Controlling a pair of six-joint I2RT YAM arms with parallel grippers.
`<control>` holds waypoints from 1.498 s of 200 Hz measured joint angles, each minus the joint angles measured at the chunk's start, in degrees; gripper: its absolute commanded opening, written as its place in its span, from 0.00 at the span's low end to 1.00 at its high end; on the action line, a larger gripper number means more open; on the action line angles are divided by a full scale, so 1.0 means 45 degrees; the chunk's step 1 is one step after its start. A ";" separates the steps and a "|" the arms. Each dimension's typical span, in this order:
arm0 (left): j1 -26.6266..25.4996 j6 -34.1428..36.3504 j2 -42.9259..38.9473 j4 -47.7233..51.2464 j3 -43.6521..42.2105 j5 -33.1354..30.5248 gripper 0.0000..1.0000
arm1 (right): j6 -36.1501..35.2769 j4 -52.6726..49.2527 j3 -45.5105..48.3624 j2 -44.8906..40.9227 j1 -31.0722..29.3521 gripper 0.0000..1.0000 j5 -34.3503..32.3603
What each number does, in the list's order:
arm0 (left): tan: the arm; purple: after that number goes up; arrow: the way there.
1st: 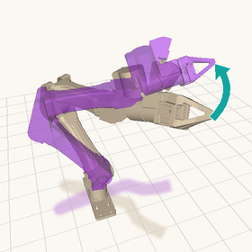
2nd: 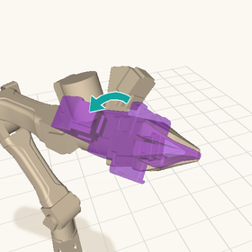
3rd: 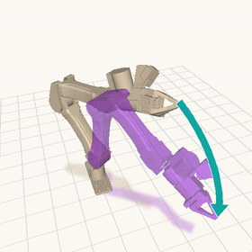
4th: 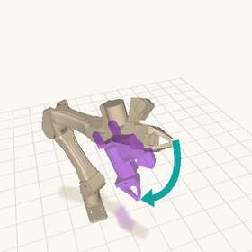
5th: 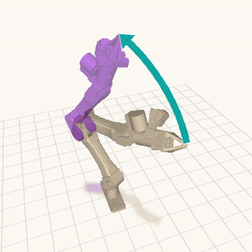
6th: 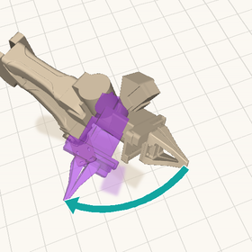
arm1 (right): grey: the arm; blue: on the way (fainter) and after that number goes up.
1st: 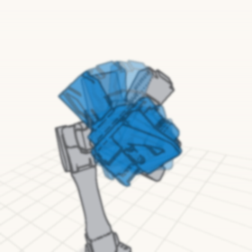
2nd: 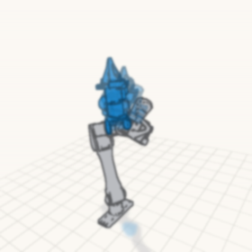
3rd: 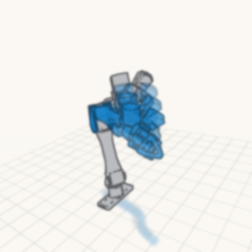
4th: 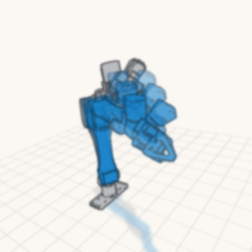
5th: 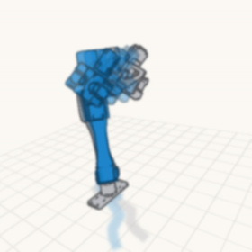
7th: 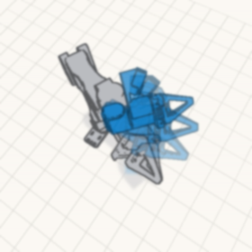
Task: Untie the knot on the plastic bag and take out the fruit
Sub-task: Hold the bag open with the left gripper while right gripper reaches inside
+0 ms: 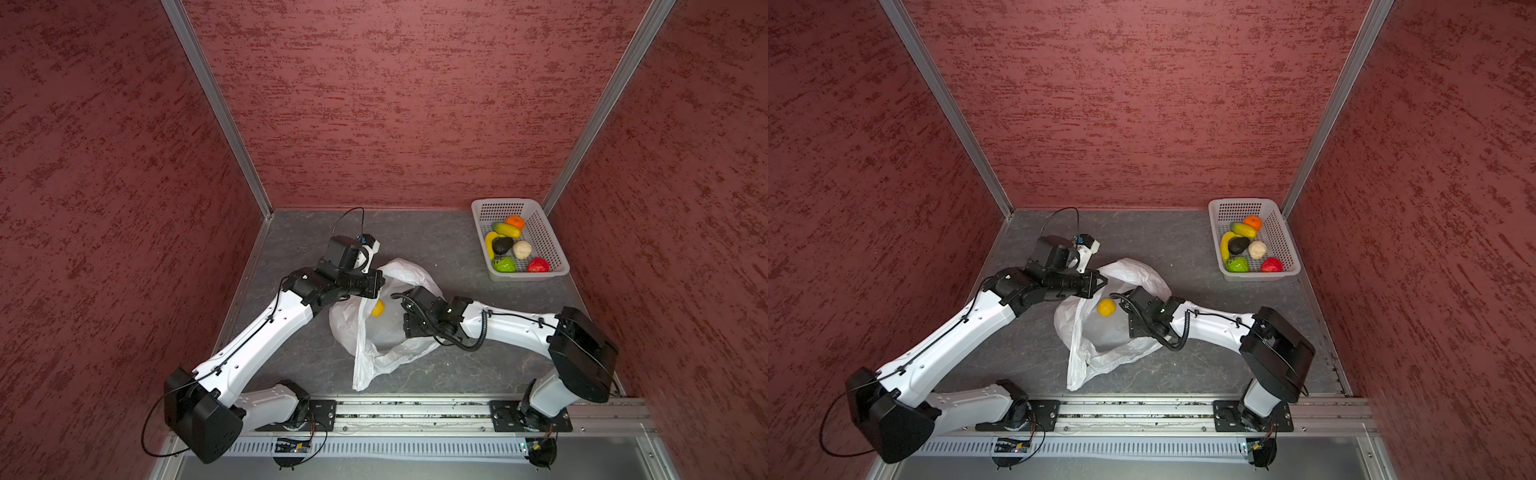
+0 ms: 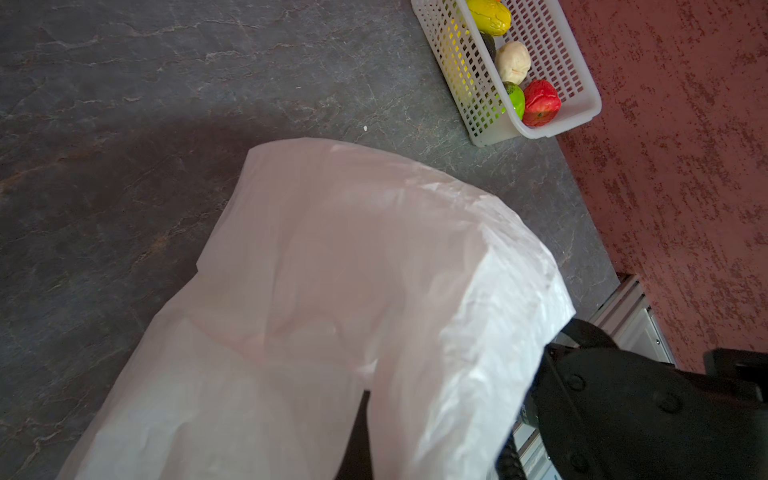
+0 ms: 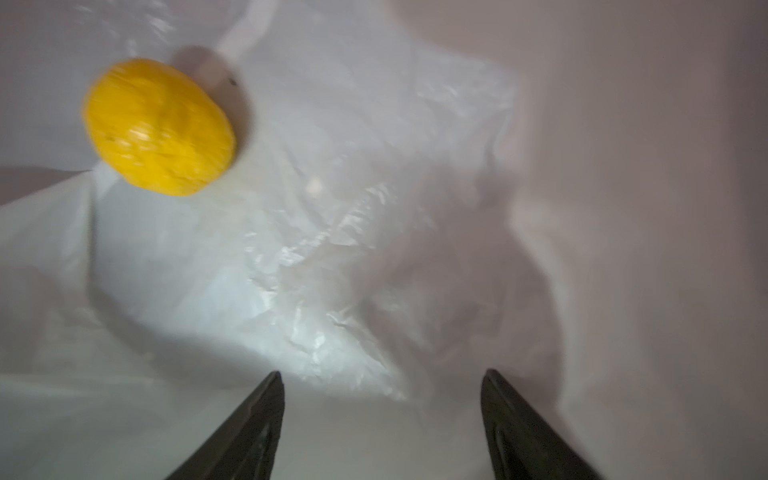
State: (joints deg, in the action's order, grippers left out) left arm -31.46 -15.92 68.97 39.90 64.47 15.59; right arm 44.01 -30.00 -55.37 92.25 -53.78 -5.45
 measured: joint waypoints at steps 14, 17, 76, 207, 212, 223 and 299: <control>-0.0029 0.0078 -0.0024 0.0015 -0.0097 0.0199 0.00 | 0.0078 -0.0612 0.0359 -0.0296 0.0053 0.76 -0.0321; -0.0049 0.0078 -0.0029 0.0024 -0.0121 0.0223 0.00 | 0.0087 -0.0743 0.0423 -0.0379 0.0073 0.76 -0.0389; -0.1389 -0.0005 -0.0408 0.0049 -0.1103 0.0199 0.00 | 0.0073 -0.2356 0.1273 -0.2535 0.0816 0.77 -0.1258; -0.1122 0.0180 -0.0704 -0.1885 -0.1792 0.1991 0.00 | 0.0685 0.1719 -0.0189 -0.0933 0.0665 0.91 0.1243; -0.1064 0.0209 -0.0656 -0.1894 -0.1773 0.2123 0.00 | 0.0709 0.1821 -0.0189 -0.0889 0.0665 0.91 0.1302; -0.0952 0.0282 -0.0466 -0.1914 -0.1656 0.2409 0.00 | 0.0748 0.2074 -0.0185 -0.0855 0.0661 0.91 0.1389; -0.0442 0.0816 0.1248 -0.1865 -0.1234 0.3060 0.00 | 0.0816 0.3857 -0.0311 0.1685 0.0724 0.98 0.1583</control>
State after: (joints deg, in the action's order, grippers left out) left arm -33.45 -12.25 74.59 31.51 58.92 29.36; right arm 47.68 -12.64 -56.77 99.83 -50.52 1.67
